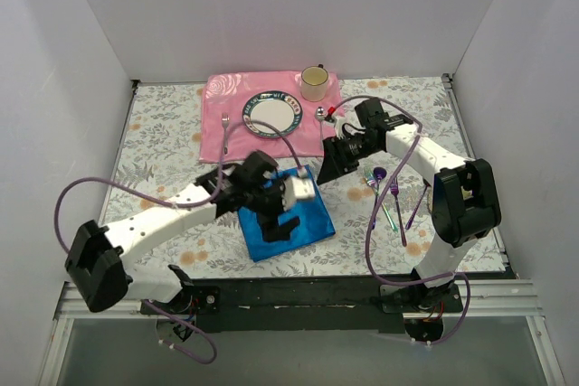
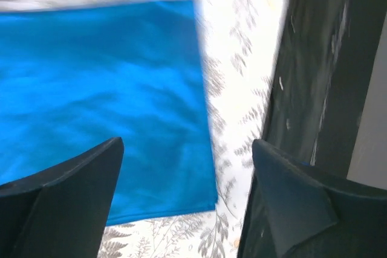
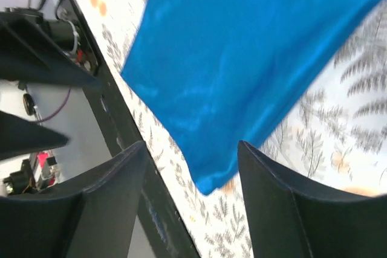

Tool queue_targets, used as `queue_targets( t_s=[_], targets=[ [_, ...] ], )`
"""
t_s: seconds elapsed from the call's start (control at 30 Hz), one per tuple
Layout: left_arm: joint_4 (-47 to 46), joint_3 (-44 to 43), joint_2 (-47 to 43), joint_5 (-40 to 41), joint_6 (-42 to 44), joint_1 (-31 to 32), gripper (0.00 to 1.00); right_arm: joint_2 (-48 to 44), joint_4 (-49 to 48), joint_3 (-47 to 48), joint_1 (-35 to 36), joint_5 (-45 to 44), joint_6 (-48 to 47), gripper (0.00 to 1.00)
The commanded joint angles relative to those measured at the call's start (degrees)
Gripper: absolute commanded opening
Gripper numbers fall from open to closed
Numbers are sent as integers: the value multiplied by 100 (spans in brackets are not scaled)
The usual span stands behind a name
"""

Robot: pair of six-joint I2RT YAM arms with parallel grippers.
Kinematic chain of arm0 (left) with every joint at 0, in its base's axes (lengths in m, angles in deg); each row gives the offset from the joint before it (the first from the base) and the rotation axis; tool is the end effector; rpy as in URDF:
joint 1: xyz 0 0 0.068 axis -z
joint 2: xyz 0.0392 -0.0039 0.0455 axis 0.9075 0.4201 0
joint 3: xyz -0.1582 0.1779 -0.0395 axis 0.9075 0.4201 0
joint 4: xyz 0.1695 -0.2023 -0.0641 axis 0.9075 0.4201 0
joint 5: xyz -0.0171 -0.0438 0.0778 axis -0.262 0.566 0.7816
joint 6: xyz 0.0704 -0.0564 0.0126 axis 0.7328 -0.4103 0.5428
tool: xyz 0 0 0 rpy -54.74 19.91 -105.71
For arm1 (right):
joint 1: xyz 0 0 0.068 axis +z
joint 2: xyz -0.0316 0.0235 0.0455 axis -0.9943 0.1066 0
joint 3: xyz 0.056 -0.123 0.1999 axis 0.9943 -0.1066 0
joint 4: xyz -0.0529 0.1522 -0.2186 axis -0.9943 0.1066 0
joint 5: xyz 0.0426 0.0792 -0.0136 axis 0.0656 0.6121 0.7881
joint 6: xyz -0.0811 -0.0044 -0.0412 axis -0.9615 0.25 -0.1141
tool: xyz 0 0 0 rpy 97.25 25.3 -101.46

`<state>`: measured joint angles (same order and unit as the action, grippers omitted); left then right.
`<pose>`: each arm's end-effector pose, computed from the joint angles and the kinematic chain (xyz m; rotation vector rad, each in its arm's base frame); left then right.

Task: Fold the napkin into a case and place the utensils inside
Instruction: Smooth out the square-folded napkin at the center of the board.

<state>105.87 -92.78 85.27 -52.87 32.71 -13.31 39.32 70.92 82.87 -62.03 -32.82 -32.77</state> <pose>0.1585 -0.2541 0.1785 1.0925 2.5532 -0.8822 0.3188 0.1916 0.1655 -0.8551 2.4603 1.1824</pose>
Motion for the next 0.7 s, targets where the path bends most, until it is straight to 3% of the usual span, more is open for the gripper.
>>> queue_targets(
  t_s=[0.0, 0.07, 0.27, 0.53, 0.67],
  targets=[
    [-828, -398, -600, -1660, -1993, -1474, 94, -78, -923, 198, 47, 640, 531, 77],
    [-1363, -310, -566, -2031, -2578, -2123, 98, -8, -1249, 215, 222, 606, 908, 86],
    [-3058, 323, 110, -3516, -4943, -3592, 98, 281, -2251, -82, 627, 764, 1911, 89],
    [-4142, 569, 1613, -3711, -5911, -3814, 93, 554, -2629, -1119, 751, 966, 2052, 89],
    [-4259, 605, 2228, -3712, -6175, -3990, 91, 782, -2605, -1287, 751, 1001, 1930, 89]
  ],
)
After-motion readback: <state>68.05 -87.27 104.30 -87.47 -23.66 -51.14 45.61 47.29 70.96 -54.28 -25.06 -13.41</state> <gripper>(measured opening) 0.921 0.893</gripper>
